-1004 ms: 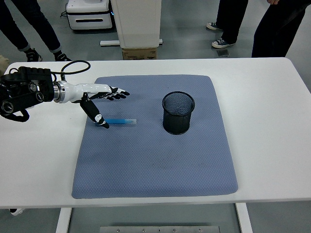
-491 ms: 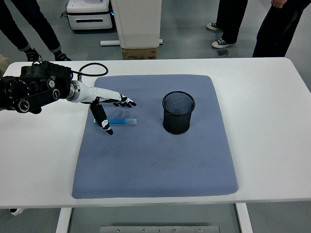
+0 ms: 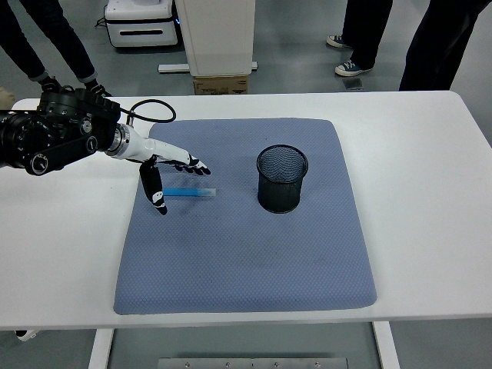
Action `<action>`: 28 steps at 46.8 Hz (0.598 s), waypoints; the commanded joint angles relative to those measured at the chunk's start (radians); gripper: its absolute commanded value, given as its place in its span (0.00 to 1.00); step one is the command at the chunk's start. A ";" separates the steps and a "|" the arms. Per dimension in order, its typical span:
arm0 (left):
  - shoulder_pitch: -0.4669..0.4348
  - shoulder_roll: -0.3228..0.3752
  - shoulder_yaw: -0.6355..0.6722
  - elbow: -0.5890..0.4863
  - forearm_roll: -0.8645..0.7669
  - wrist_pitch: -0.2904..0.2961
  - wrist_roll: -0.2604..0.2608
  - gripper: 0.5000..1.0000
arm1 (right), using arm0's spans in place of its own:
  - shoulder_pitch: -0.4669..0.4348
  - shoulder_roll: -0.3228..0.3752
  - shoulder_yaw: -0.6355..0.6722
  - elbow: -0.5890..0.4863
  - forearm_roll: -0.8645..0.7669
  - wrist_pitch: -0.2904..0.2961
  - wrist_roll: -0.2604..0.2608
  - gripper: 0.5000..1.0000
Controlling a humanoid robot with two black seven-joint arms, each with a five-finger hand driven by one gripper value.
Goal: Left hand places marker in pen holder
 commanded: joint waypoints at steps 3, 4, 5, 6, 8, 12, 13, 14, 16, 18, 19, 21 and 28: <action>-0.003 -0.003 -0.001 0.000 0.001 0.000 0.033 1.00 | 0.000 0.000 0.000 0.000 0.000 0.000 0.000 1.00; -0.004 -0.006 -0.001 0.000 0.001 0.000 0.035 1.00 | 0.000 0.000 0.000 0.000 0.000 0.000 0.000 1.00; -0.004 -0.008 -0.001 0.000 0.001 0.000 0.036 1.00 | 0.000 0.000 0.000 0.000 0.000 0.000 0.000 1.00; -0.004 -0.011 -0.001 0.000 0.001 0.000 0.036 1.00 | 0.000 0.000 0.000 0.000 0.000 0.000 0.000 1.00; -0.004 -0.011 -0.001 0.002 0.002 0.000 0.038 1.00 | 0.000 0.000 0.000 0.000 0.000 0.000 0.000 1.00; -0.004 -0.012 -0.001 0.002 0.005 0.000 0.053 1.00 | 0.000 0.000 0.000 0.000 0.000 0.000 0.000 1.00; -0.004 -0.012 -0.001 0.002 0.008 0.000 0.056 1.00 | 0.000 0.000 0.000 0.000 0.000 0.000 0.000 1.00; -0.004 -0.014 -0.001 0.002 0.010 0.000 0.056 1.00 | 0.000 0.000 0.000 0.000 0.000 0.000 0.000 1.00; -0.004 -0.017 -0.001 0.002 0.010 0.000 0.059 1.00 | 0.000 0.000 0.000 0.000 0.000 0.000 0.000 1.00; -0.004 -0.023 -0.001 0.002 0.010 -0.002 0.062 1.00 | 0.000 0.000 0.000 0.000 0.000 0.000 0.000 1.00; -0.004 -0.024 -0.001 0.002 0.010 -0.002 0.065 1.00 | 0.000 0.000 0.000 0.000 0.000 0.000 0.000 1.00; -0.004 -0.026 -0.001 0.002 0.010 -0.009 0.068 1.00 | 0.000 0.000 0.000 0.000 0.000 0.000 0.000 1.00; -0.006 -0.028 -0.003 0.002 0.010 -0.019 0.070 1.00 | 0.000 0.000 0.000 0.000 0.000 0.000 0.000 1.00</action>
